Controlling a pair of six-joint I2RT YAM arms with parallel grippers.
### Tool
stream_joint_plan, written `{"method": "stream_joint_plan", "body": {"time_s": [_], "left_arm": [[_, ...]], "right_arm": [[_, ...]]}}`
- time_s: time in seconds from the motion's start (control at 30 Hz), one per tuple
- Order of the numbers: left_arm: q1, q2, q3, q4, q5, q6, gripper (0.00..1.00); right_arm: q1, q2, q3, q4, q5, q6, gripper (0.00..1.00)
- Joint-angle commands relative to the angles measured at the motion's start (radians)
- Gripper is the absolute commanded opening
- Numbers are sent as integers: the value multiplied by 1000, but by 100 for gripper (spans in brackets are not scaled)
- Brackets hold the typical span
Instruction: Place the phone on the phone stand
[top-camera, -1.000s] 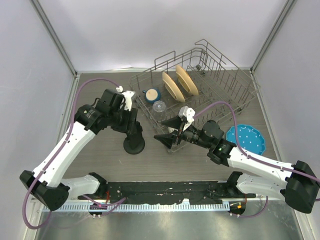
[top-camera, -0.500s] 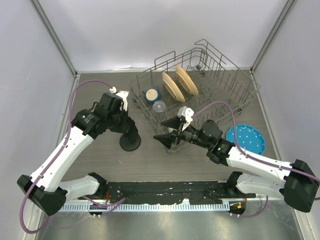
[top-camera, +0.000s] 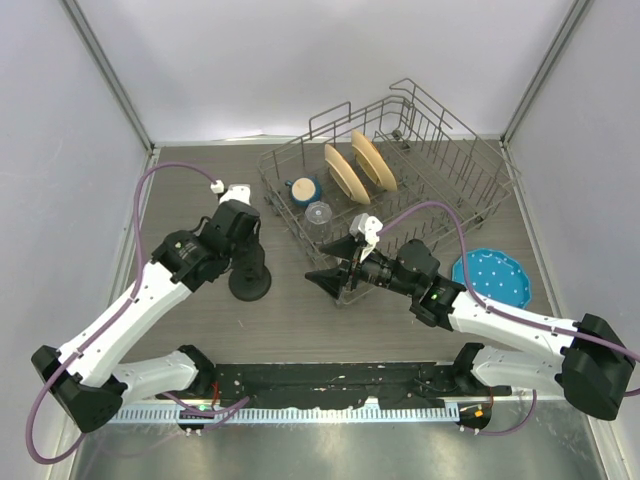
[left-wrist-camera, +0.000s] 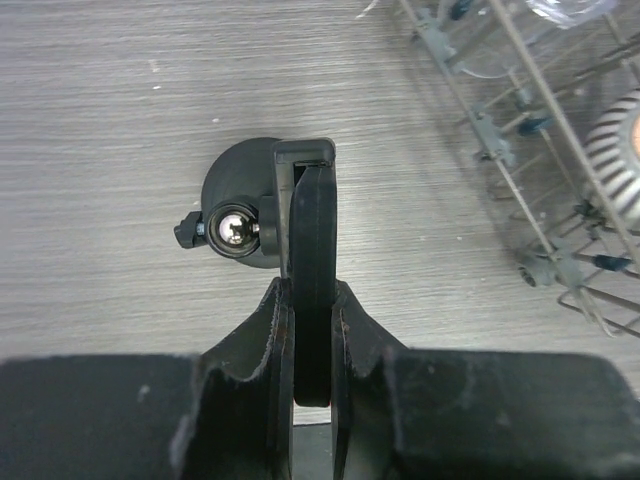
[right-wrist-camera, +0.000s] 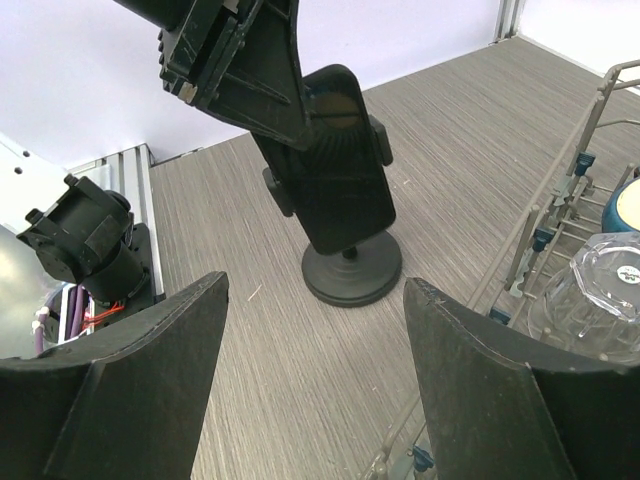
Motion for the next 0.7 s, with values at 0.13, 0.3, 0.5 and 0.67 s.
{"method": "stream_joint_plan", "body": {"time_s": [0.13, 0.3, 0.5, 0.67], "left_arm": [[15, 27, 274, -404, -346, -187, 0], [145, 58, 319, -533, -380, -287, 0], [446, 44, 299, -533, -377, -377, 0], [549, -22, 288, -500, -562, -456, 0]], "right_arm": [[-3, 9, 12, 57, -9, 8, 76], [-3, 13, 13, 61, -20, 15, 76], [-3, -4, 9, 58, -15, 17, 76], [-3, -11, 9, 55, -18, 17, 76]]}}
